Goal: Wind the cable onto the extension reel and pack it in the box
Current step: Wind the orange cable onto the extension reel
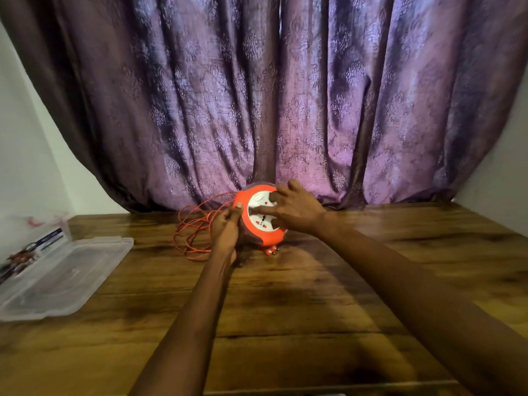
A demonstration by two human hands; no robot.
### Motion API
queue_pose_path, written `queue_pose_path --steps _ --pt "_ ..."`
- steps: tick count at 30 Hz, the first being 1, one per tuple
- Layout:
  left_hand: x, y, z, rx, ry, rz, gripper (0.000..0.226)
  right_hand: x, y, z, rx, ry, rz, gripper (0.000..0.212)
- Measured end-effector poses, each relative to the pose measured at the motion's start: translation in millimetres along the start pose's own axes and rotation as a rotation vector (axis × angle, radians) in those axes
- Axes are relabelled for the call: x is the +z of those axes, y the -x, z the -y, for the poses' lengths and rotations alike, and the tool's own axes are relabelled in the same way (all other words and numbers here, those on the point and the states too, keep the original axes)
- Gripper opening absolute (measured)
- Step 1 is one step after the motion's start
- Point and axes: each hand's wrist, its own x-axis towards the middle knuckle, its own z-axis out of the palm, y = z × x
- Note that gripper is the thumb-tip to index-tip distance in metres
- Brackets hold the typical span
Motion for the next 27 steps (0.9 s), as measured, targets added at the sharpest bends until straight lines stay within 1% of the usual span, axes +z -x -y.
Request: queue_pose_path --steps 1,3,5,6,7,8,9,10,11,12,13,14,16,17,18,19,20,21,22,23,25,27 --pt "3 3 -1 0.023 -0.02 0.014 0.022 1 0 1 0.097 -0.027 -0.001 0.058" --pt "10 6 0 0.046 -0.032 0.028 0.033 4 -2 8 0.335 -0.173 0.03 0.065" --pt "14 10 2 0.052 -0.043 0.03 0.034 9 -8 18 0.635 -0.366 0.047 0.069" --pt "16 12 2 0.061 -0.038 0.032 0.032 8 -11 22 0.823 -0.524 0.051 0.072" --pt "18 15 2 0.075 -0.029 0.034 0.029 5 -14 25 1.016 -0.761 0.06 0.077" --pt "20 16 3 0.093 -0.017 0.039 0.024 0 -16 26 1.174 -1.06 0.059 0.081" --pt "21 17 4 0.111 -0.007 0.046 0.02 -1 -18 27 1.29 -1.382 0.038 0.08" --pt "23 18 5 0.126 -0.004 0.053 0.017 3 -18 29 1.371 -1.615 0.019 0.075" --pt "23 17 7 0.132 -0.003 0.053 0.017 7 -18 30 1.402 -1.723 -0.008 0.066" --pt "23 16 9 0.13 0.001 0.042 0.018 10 -17 31 1.397 -1.731 -0.021 0.058" --pt "22 14 10 0.124 0.008 0.018 0.018 12 -17 33 1.356 -1.679 -0.03 0.054" --pt "19 12 12 0.113 0.017 -0.009 0.016 15 -16 33 1.293 -1.571 -0.021 0.052" --pt "13 8 12 0.069 0.039 -0.044 0.013 18 -13 29 1.187 -1.217 0.019 0.046" --pt "11 6 12 0.039 0.054 -0.057 0.014 18 -10 27 1.117 -1.041 -0.014 0.035" --pt "8 4 10 0.013 0.064 -0.07 0.017 17 -7 25 1.001 -0.905 -0.076 0.02" --pt "6 2 9 -0.003 0.065 -0.079 0.021 17 -4 23 0.809 -0.808 -0.145 0.01" --pt "5 0 8 -0.007 0.058 -0.081 0.023 17 -2 20 0.582 -0.716 -0.188 0.019" --pt "3 -2 7 -0.008 0.054 -0.083 0.023 19 -1 16 0.361 -0.633 -0.191 0.03" --pt "2 -2 5 -0.012 0.059 -0.089 0.021 17 -1 13 0.203 -0.543 -0.161 0.035" --pt "0 -3 3 -0.023 0.074 -0.094 0.018 16 -2 10 0.1 -0.455 -0.112 0.038" --pt "-3 -3 1 -0.055 0.105 -0.078 0.014 12 -4 6 -0.032 -0.307 -0.02 0.043" --pt "-5 -3 -1 -0.076 0.115 -0.06 0.024 9 -3 3 -0.125 -0.192 0.034 0.048"
